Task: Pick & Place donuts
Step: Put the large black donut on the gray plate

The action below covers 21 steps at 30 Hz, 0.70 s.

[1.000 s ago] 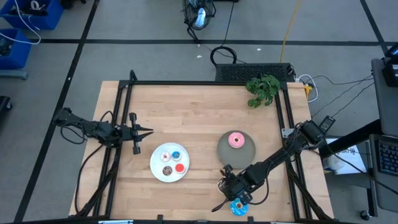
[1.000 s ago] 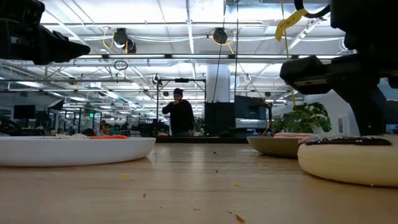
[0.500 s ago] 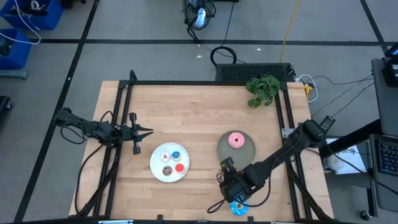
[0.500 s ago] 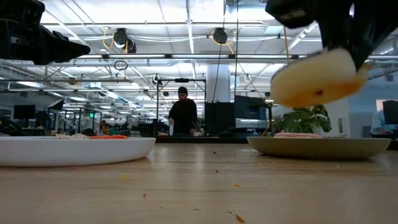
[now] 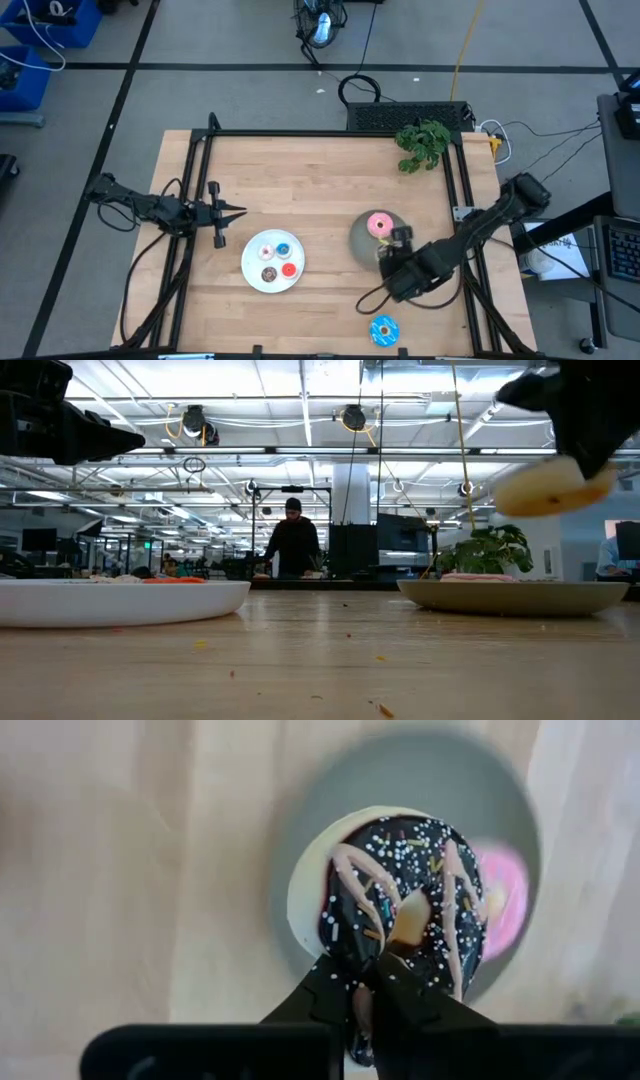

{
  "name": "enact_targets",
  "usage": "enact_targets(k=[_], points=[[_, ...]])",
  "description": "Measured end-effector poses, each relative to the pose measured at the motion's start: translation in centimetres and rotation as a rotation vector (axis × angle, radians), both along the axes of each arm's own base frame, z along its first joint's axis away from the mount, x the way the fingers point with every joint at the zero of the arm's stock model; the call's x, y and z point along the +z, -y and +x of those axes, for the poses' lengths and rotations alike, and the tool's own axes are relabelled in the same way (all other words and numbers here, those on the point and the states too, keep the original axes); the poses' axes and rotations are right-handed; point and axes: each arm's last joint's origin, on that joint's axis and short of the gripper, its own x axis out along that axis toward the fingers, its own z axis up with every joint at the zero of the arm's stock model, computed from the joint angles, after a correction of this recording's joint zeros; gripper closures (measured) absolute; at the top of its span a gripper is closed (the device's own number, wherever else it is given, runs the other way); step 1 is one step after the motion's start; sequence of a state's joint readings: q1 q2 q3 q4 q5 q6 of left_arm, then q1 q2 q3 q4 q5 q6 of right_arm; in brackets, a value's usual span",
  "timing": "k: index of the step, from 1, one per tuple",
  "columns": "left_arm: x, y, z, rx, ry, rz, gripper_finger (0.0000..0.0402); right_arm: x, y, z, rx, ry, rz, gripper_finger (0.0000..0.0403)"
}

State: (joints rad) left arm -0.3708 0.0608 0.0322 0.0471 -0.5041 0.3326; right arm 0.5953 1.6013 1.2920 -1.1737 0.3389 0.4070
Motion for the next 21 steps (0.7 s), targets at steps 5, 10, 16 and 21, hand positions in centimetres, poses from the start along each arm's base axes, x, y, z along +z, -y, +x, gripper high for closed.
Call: enact_targets(k=[5,10,16,21], points=[[0.0,0.0,0.0,0.000,0.003,0.004,0.0360,-2.6,1.9,-2.2,-0.083,0.007,0.076,0.0389],[0.3,0.0,0.0,0.000,0.029,-0.007,0.0360,-4.9,3.4,-2.1,-0.138,-0.021,0.149,0.0389],[0.3,0.0,0.0,0.000,0.030,-0.007,0.0360,-5.9,4.6,-1.9,-0.153,-0.041,0.131,0.0389],[0.2,0.0,0.0,0.000,0.023,-0.004,0.0360,-6.1,5.3,-1.8,-0.165,-0.072,0.140,0.0389]])
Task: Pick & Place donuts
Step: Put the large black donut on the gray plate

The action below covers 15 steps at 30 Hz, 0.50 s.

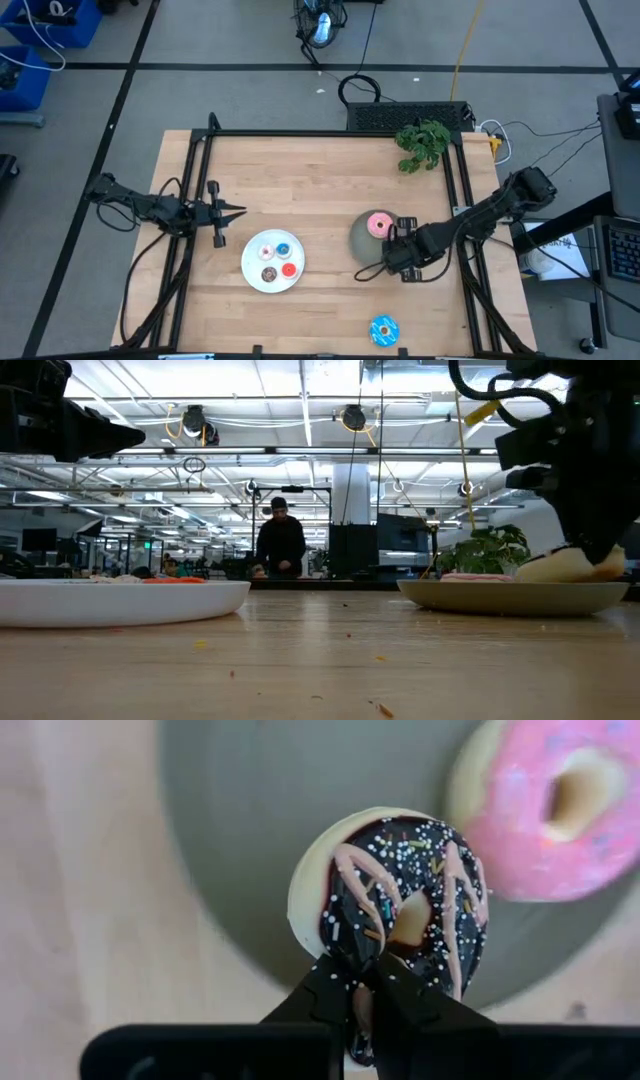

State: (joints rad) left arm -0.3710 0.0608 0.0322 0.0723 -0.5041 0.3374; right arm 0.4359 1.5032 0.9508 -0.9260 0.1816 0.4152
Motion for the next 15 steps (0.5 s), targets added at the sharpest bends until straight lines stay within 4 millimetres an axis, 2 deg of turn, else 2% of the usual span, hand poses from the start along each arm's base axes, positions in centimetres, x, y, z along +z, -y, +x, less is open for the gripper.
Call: enact_targets(k=[9,15], points=[[-0.01,-0.01,0.00,0.001,-0.001,0.001,0.0360,-0.03,-0.13,0.22,-0.007,0.000,0.063,0.0381],[-0.01,-0.01,0.00,0.002,-0.001,0.000,0.0360,-0.04,0.08,0.30,-0.054,-0.007,0.087,0.0305]])
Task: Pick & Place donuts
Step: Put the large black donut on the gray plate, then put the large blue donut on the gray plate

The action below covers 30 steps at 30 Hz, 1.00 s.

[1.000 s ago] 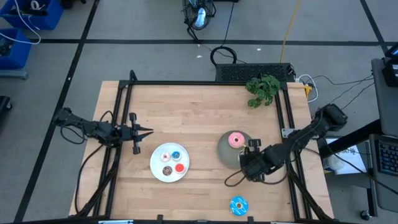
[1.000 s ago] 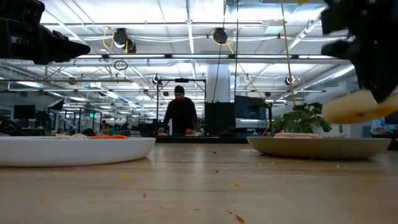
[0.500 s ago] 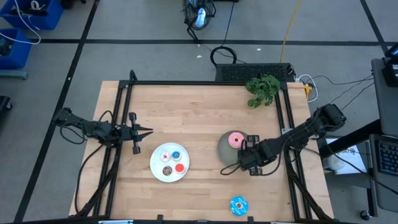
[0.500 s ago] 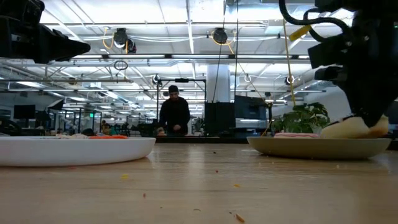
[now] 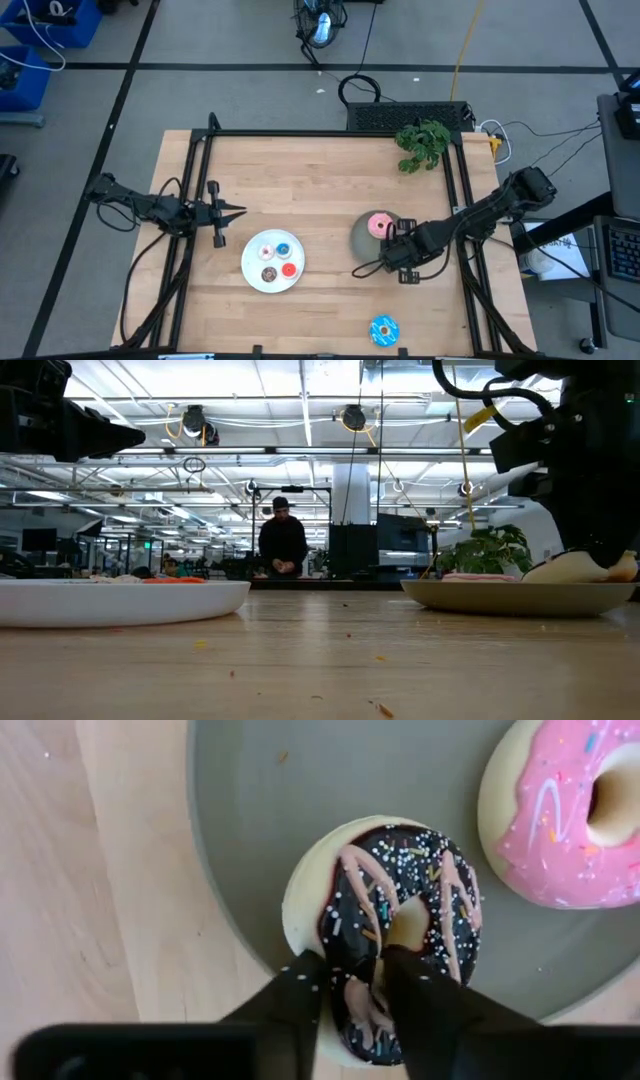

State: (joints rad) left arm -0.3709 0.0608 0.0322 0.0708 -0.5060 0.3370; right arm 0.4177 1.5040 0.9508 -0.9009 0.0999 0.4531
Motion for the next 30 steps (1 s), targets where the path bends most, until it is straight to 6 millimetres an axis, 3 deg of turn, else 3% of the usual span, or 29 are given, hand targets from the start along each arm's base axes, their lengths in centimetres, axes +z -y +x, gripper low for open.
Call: enact_targets(k=[6,13,18,23,27,30], points=[[0.0,0.0,0.0,0.000,0.000,0.000,0.0360,0.0,0.0,0.0,-0.003,-0.001,0.004,0.0241],[0.0,0.0,0.0,0.001,0.000,0.000,0.0360,0.9,-0.3,0.5,0.014,-0.004,0.056,0.0216],[0.0,0.0,0.0,0.001,0.000,0.000,0.0360,2.6,-0.6,1.3,0.028,0.038,0.068,0.0220],[0.0,0.0,0.0,0.001,0.000,0.000,0.0360,5.6,-1.2,2.1,0.027,0.082,0.057,0.0230],[0.0,0.0,0.0,0.001,-0.001,0.000,0.0360,8.2,-3.2,2.8,0.058,0.156,0.095,0.0256],[0.0,0.0,0.0,0.001,-0.001,0.000,0.0360,8.7,-5.1,3.3,0.082,0.137,0.069,0.0291]])
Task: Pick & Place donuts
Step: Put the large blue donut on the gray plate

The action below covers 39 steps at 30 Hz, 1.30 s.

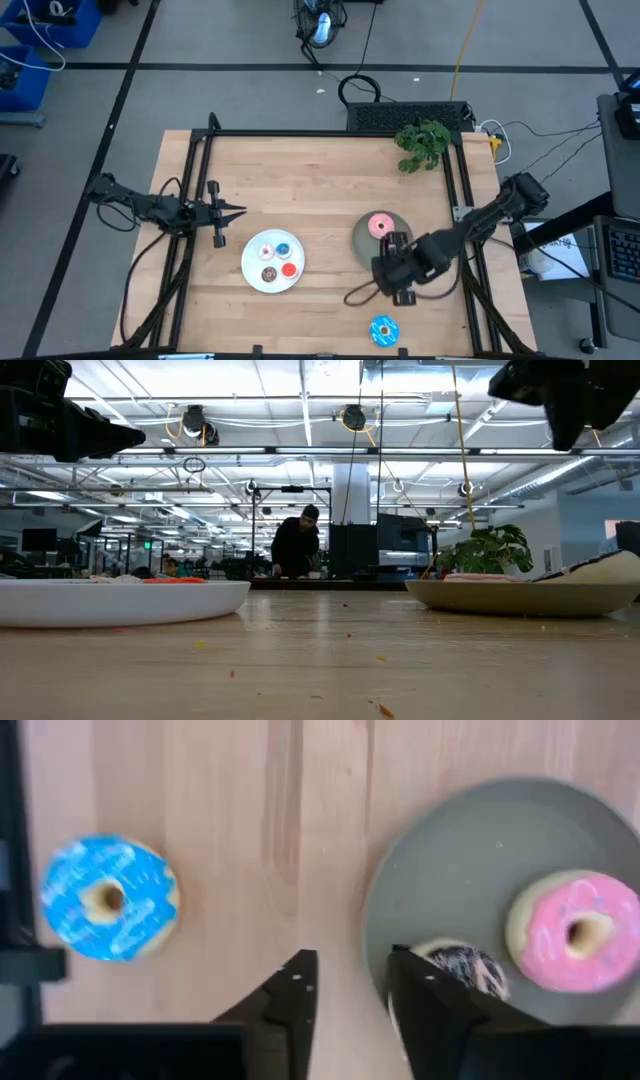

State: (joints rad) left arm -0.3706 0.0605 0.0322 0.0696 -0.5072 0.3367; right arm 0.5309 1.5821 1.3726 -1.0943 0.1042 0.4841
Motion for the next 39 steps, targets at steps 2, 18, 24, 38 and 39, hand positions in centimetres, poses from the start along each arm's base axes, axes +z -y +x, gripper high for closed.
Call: enact_targets(k=[2,18,24,38,39], points=[[0.0,0.0,0.0,0.000,0.000,-0.001,0.0360,-0.2,-0.9,0.6,0.006,-0.056,-0.034,0.0318],[-0.1,0.0,0.0,-0.001,-0.006,-0.012,0.0360,1.0,-7.9,4.9,0.142,-0.048,0.119,0.0397],[-0.4,0.0,0.0,-0.002,-0.034,-0.034,0.0360,1.2,-9.1,5.0,0.148,-0.036,0.229,0.0402],[-0.1,0.0,0.0,-0.014,0.010,-0.118,0.0360,-2.9,-13.3,4.0,0.140,-0.078,0.153,0.0403],[-0.1,0.0,0.0,-0.014,0.010,-0.118,0.0360,-3.0,-13.4,3.8,0.149,-0.076,0.143,0.0403]])
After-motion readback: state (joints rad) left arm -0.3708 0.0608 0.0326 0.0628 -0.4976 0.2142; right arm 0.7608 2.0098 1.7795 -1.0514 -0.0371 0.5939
